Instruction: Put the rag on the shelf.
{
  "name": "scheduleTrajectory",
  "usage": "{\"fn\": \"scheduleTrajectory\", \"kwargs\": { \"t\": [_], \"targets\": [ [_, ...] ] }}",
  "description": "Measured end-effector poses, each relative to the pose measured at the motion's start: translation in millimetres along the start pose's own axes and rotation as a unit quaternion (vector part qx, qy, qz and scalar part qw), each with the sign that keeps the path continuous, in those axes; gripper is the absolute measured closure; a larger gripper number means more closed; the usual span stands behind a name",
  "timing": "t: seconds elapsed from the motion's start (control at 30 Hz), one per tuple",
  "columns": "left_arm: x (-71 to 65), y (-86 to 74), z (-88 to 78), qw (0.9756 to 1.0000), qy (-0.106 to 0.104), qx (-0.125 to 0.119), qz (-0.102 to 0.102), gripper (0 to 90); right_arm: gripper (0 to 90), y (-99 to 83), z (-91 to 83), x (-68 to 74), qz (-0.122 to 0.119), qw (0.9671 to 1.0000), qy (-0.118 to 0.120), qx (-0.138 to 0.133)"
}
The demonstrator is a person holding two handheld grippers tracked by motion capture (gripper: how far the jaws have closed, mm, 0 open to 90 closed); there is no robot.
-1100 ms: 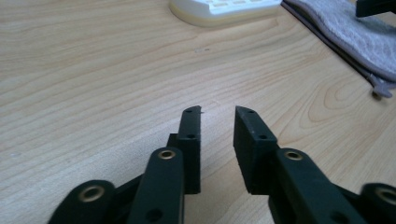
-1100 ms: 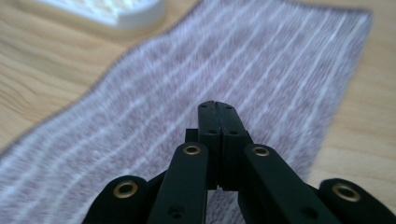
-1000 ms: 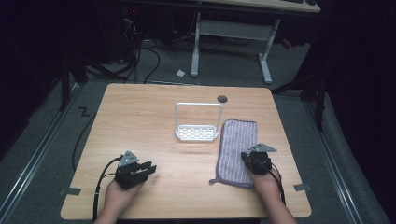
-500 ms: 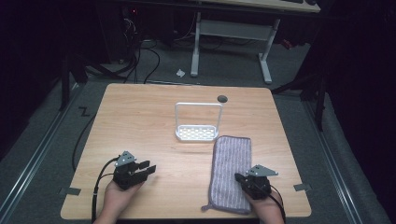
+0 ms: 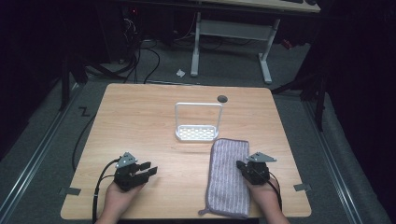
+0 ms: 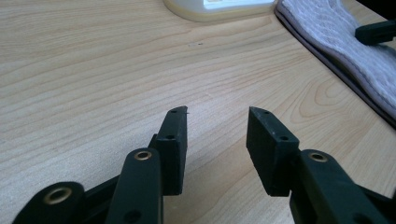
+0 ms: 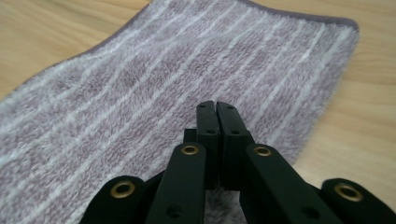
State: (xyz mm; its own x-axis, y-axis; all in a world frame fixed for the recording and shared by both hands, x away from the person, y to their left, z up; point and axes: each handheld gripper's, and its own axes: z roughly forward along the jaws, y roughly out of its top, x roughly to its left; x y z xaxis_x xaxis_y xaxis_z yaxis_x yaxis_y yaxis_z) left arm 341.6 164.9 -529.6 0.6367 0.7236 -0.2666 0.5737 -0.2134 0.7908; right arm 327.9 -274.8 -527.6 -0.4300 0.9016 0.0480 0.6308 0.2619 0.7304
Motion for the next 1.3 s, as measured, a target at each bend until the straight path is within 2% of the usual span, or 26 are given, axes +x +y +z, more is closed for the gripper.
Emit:
{"fn": "scheduleTrajectory", "kwargs": {
  "t": [0.07,0.2,0.3,0.33,0.37,0.4,0.43,0.47,0.53,0.57,0.6,0.63,0.67,0.7,0.73,0.77,0.87,0.93,0.97,1.0,1.03,1.07,1.1,1.2,1.3],
  "targets": [
    [-4.0,0.5,-0.5,1.0000,-0.002,-0.001,0.007,60.3,89.2,-6.0,-5.3,9.7,-0.006,0.9998,0.021,0.001],
    [-11.3,0.2,0.3,0.9998,-0.007,0.000,0.016,60.0,89.2,-8.5,-7.3,19.7,-0.011,0.9993,0.035,0.003],
    [-19.5,-0.1,3.8,0.9996,-0.012,0.005,0.026,58.6,89.1,-6.2,-3.9,32.0,-0.033,0.9985,0.044,0.004],
    [-24.5,-0.1,5.5,0.9994,-0.015,0.008,0.031,57.5,89.2,-4.2,-0.3,40.6,-0.044,0.9977,0.052,0.003],
    [-24.5,-0.1,5.5,0.9994,-0.015,0.008,0.031,56.8,89.2,-4.2,-0.3,40.6,-0.044,0.9977,0.052,0.003],
    [-26.8,-0.1,6.5,0.9993,-0.016,0.008,0.034,56.1,89.1,-1.9,3.1,50.1,-0.053,0.9967,0.062,0.004],
    [-29.2,0.1,7.1,0.9991,-0.010,0.009,0.041,56.1,89.1,-1.9,3.1,50.1,-0.053,0.9967,0.062,0.004],
    [-33.0,0.8,10.1,0.9988,-0.009,0.012,0.046,53.5,89.0,0.3,7.0,58.8,-0.063,0.9953,0.073,0.002],
    [-34.5,1.2,11.8,0.9988,-0.012,0.012,0.046,52.1,89.0,1.2,8.5,63.2,-0.066,0.9946,0.080,0.003],
    [-36.7,1.8,14.6,0.9989,-0.014,0.012,0.044,50.8,89.0,2.1,9.9,67.8,-0.070,0.9939,0.085,0.003],
    [-38.3,2.4,16.8,0.9989,-0.014,0.012,0.043,48.5,89.0,3.3,12.3,77.5,-0.085,0.9924,0.089,0.002],
    [-40.4,3.6,20.4,0.9989,-0.020,0.012,0.040,48.5,89.0,3.3,12.3,77.5,-0.085,0.9924,0.089,0.002],
    [-46.4,7.5,28.6,0.9987,-0.012,0.008,0.048,49.3,88.9,4.4,13.8,85.1,-0.097,0.9909,0.093,0.002],
    [-46.4,7.5,28.6,0.9987,-0.012,0.008,0.048,50.6,88.9,4.4,13.8,85.1,-0.097,0.9909,0.093,0.002],
    [-52.8,14.7,39.1,0.9980,-0.005,0.015,0.061,51.1,88.9,4.6,14.5,89.8,-0.104,0.9901,0.094,0.001],
    [-52.8,14.7,39.1,0.9980,-0.005,0.015,0.061,51.9,88.9,4.6,14.5,89.8,-0.104,0.9901,0.094,0.001],
    [-59.3,25.6,54.0,0.9981,-0.003,0.020,0.058,52.0,88.9,4.9,15.3,92.0,-0.108,0.9895,0.095,0.000],
    [-64.2,30.5,63.4,0.9971,0.017,0.028,0.068,52.0,88.1,5.1,15.0,91.7,-0.109,0.9895,0.096,0.000],
    [-65.6,32.4,72.0,0.9961,0.035,0.044,0.068,51.9,86.6,5.5,10.8,91.0,-0.108,0.9898,0.093,-0.010],
    [-65.6,32.4,72.0,0.9961,0.035,0.044,0.068,52.0,86.6,5.5,10.8,91.0,-0.108,0.9898,0.093,-0.010],
    [-64.5,31.7,78.4,0.9956,0.046,0.053,0.062,53.1,86.6,6.5,4.4,87.2,-0.101,0.9910,0.084,-0.027],
    [-64.3,30.6,81.1,0.9954,0.052,0.047,0.066,56.5,86.6,6.7,2.1,83.9,-0.097,0.9917,0.079,-0.030],
    [-65.2,30.9,83.9,0.9948,0.060,0.041,0.072,60.1,86.6,6.3,0.9,80.4,-0.089,0.9929,0.074,-0.029],
    [-67.7,35.5,91.8,0.9943,0.064,0.041,0.074,65.1,86.7,3.3,0.9,74.7,-0.082,0.9944,0.065,-0.016],
    [-67.2,44.8,102.4,0.9935,0.061,0.049,0.083,68.7,86.6,-1.8,1.8,72.4,-0.083,0.9943,0.067,0.003]
  ]
}}
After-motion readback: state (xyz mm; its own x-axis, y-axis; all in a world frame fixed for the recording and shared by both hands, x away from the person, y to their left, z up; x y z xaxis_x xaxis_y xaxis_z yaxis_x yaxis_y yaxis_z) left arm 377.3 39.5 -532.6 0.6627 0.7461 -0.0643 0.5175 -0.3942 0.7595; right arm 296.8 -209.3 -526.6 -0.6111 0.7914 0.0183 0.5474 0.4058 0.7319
